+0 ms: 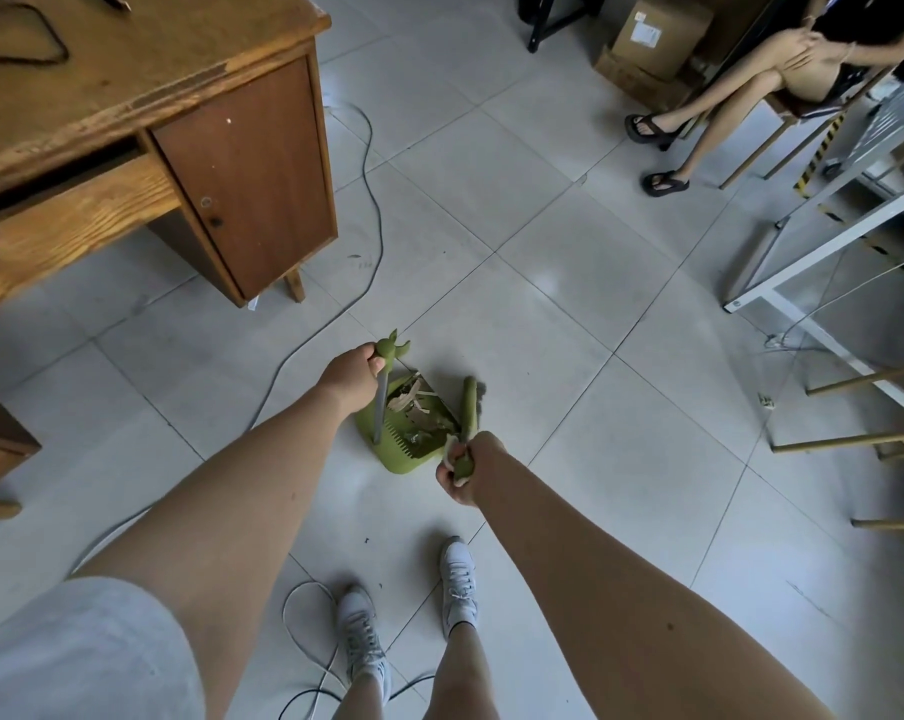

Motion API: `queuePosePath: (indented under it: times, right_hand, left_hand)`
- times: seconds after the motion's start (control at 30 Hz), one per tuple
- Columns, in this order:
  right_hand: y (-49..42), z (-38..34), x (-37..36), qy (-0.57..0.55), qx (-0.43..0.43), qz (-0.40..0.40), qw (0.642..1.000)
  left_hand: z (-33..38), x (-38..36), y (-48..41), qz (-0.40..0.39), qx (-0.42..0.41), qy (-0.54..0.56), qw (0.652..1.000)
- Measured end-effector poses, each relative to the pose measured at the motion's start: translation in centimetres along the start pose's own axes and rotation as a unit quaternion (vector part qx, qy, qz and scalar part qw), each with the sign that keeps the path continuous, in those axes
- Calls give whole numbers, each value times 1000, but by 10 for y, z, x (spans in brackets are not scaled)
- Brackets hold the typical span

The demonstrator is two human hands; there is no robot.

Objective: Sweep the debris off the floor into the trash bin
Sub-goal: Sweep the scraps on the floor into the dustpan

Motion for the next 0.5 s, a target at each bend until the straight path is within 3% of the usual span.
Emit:
queuePosePath:
  times: [0.5]
  right_hand:
    - [23, -46, -61, -5, 4, -51, 999]
  left_hand:
    - [1, 3, 1, 5, -2, 14, 1000]
Point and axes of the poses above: each hand's wrist, its own y-axis away from the middle knuckle, its own x-axis out of the back of the hand, z = x × y, the point moved 8 cm from there along -y, towards the middle knuckle, and after that the axes turned 7 degrees about -y, right-handed, at the moved point
